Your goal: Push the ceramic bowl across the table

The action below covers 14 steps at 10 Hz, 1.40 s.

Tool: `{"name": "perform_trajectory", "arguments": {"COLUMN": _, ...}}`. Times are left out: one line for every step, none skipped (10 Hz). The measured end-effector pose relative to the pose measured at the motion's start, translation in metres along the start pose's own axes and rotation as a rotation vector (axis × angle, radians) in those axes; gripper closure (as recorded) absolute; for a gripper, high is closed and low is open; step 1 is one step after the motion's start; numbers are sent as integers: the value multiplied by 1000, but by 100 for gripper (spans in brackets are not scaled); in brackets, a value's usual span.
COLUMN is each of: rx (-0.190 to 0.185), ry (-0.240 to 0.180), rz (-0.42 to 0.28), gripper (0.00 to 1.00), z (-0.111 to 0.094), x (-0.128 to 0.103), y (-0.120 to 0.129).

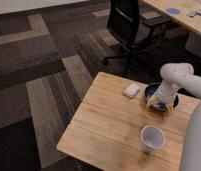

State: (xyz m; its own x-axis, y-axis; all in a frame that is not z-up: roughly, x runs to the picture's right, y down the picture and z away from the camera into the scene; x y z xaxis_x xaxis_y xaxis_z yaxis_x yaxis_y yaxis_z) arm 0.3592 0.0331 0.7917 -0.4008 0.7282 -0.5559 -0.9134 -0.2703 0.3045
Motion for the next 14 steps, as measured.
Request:
{"name": "perform_trajectory", "arguments": {"rx": 11, "ry": -38, "rz": -10, "gripper": 35, "z": -21, "x": -16, "y": 7}}
{"name": "perform_trajectory", "arguments": {"rx": 23, "ry": -67, "rz": -29, "gripper": 35, "z": -41, "x": -25, "y": 18}}
{"name": "perform_trajectory", "arguments": {"rx": 21, "ry": -64, "rz": -49, "gripper": 35, "z": -48, "x": -18, "y": 31}}
{"name": "perform_trajectory", "arguments": {"rx": 11, "ry": -49, "rz": -52, "gripper": 35, "z": -49, "x": -6, "y": 37}}
{"name": "perform_trajectory", "arguments": {"rx": -6, "ry": -43, "rz": -39, "gripper": 35, "z": -47, "x": 8, "y": 40}}
{"name": "perform_trajectory", "arguments": {"rx": -17, "ry": -33, "rz": -16, "gripper": 35, "z": -39, "x": 25, "y": 36}}
{"name": "perform_trajectory", "arguments": {"rx": -33, "ry": -15, "rz": 14, "gripper": 35, "z": -26, "x": 45, "y": 29}}
{"name": "perform_trajectory", "arguments": {"rx": -50, "ry": 0, "rz": 35, "gripper": 35, "z": -13, "x": 61, "y": 23}}
{"name": "perform_trajectory", "arguments": {"rx": -72, "ry": 19, "rz": 50, "gripper": 35, "z": 6, "x": 81, "y": 15}}
{"name": "perform_trajectory", "arguments": {"rx": -79, "ry": 27, "rz": 55, "gripper": 35, "z": 14, "x": 86, "y": 13}}
{"name": "perform_trajectory", "arguments": {"rx": -96, "ry": 45, "rz": 72, "gripper": 35, "z": 27, "x": 93, "y": 6}}
{"name": "perform_trajectory", "arguments": {"rx": -107, "ry": 61, "rz": 86, "gripper": 35, "z": 38, "x": 95, "y": 1}}
{"name": "perform_trajectory", "arguments": {"rx": -114, "ry": 82, "rz": 103, "gripper": 35, "z": 52, "x": 95, "y": -7}}
{"name": "perform_trajectory", "arguments": {"rx": -113, "ry": 99, "rz": 105, "gripper": 35, "z": 61, "x": 92, "y": -12}}
